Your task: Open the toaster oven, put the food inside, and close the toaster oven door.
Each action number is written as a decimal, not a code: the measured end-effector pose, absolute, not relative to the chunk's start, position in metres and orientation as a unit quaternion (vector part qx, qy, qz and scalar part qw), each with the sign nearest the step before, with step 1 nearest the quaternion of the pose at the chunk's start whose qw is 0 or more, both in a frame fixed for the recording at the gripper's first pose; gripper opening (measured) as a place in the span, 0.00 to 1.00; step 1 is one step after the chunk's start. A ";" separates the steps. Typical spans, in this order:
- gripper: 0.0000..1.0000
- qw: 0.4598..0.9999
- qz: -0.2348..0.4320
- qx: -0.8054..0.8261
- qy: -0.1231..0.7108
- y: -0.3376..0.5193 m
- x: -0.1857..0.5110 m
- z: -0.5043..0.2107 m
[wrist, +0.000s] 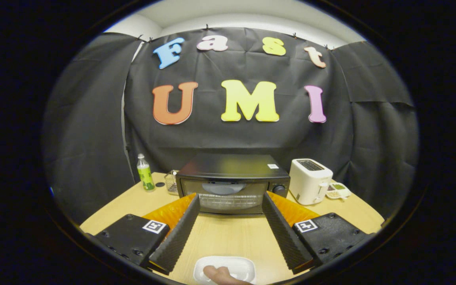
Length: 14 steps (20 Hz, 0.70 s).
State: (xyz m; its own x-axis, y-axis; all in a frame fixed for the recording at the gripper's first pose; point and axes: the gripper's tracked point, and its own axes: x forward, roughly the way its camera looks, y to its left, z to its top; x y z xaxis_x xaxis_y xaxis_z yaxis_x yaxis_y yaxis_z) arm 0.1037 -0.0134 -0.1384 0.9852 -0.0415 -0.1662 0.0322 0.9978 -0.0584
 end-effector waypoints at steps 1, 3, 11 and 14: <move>1.00 0.996 -0.018 -0.025 0.080 -0.014 0.096 -0.134; 1.00 0.997 -0.015 -0.022 0.073 -0.013 0.083 -0.123; 1.00 0.998 -0.019 -0.035 0.054 -0.012 0.020 -0.080; 1.00 0.999 -0.014 -0.025 0.038 -0.014 -0.006 -0.054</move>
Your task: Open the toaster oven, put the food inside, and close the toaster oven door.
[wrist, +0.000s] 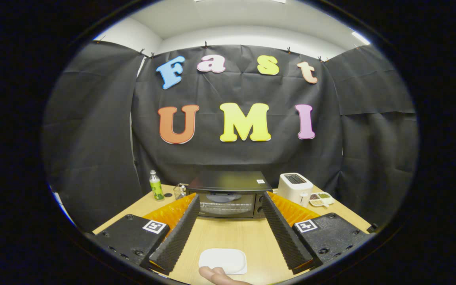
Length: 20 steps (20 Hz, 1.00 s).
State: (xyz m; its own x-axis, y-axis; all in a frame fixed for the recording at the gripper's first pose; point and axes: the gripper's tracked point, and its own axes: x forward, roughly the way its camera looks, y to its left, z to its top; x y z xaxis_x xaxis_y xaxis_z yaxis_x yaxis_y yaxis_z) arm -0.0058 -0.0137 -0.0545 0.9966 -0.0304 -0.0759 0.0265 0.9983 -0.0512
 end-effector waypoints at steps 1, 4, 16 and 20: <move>1.00 0.999 -0.017 -0.026 0.034 -0.016 -0.014 -0.048; 1.00 1.000 -0.014 -0.017 0.018 -0.018 -0.037 -0.024; 1.00 0.999 -0.020 -0.044 -0.004 -0.002 -0.086 0.025; 1.00 0.999 -0.022 -0.031 -0.029 0.001 -0.107 0.040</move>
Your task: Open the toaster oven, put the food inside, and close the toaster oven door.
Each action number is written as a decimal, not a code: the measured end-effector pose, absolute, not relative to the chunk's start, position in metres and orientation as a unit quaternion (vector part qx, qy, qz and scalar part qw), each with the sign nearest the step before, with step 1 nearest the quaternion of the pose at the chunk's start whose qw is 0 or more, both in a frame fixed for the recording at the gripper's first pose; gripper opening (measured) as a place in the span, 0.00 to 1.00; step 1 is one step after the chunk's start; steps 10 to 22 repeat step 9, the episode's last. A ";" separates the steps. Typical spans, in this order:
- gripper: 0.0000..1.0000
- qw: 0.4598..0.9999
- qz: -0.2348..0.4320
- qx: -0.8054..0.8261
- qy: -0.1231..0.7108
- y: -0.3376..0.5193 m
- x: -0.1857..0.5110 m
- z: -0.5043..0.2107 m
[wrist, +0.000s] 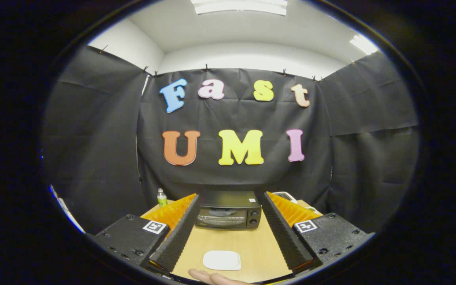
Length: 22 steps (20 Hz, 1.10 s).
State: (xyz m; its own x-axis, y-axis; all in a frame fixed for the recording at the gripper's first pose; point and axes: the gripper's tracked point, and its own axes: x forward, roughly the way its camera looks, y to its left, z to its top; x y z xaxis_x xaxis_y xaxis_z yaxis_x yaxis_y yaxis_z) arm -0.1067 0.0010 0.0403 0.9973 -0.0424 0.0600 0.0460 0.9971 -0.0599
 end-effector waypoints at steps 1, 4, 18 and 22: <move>1.00 0.999 -0.021 -0.029 -0.033 0.001 -0.111 0.041; 1.00 0.999 -0.014 -0.025 -0.025 0.003 -0.122 0.036; 1.00 0.999 -0.029 -0.032 -0.024 -0.004 -0.122 0.032; 1.00 0.999 -0.029 -0.032 -0.024 -0.004 -0.122 0.032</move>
